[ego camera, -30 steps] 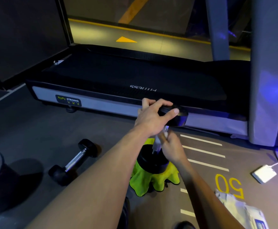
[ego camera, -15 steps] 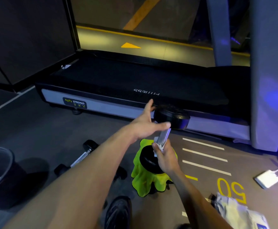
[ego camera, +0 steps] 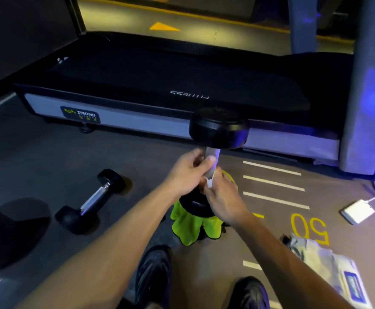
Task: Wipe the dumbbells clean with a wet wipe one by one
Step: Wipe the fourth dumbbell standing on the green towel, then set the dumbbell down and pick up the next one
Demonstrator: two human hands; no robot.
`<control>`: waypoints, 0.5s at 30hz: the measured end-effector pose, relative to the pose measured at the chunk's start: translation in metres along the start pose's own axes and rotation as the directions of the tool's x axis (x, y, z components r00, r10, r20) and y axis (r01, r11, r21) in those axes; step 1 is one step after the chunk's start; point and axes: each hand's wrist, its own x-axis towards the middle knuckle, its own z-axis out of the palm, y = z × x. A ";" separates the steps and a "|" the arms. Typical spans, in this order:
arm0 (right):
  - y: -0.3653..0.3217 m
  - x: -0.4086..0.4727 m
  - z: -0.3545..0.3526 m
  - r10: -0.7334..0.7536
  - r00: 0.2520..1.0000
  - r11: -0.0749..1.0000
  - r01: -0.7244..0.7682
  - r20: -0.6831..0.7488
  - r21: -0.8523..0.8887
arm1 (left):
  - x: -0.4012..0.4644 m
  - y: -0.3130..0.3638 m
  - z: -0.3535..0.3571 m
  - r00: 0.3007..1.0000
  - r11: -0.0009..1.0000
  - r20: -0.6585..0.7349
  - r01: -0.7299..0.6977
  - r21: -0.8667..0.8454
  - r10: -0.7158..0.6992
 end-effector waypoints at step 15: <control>0.024 0.023 -0.013 -0.324 0.938 0.941 0.306 0.125 0.147 | -0.005 -0.035 -0.005 0.981 0.946 -0.144 -0.166 -0.279 0.130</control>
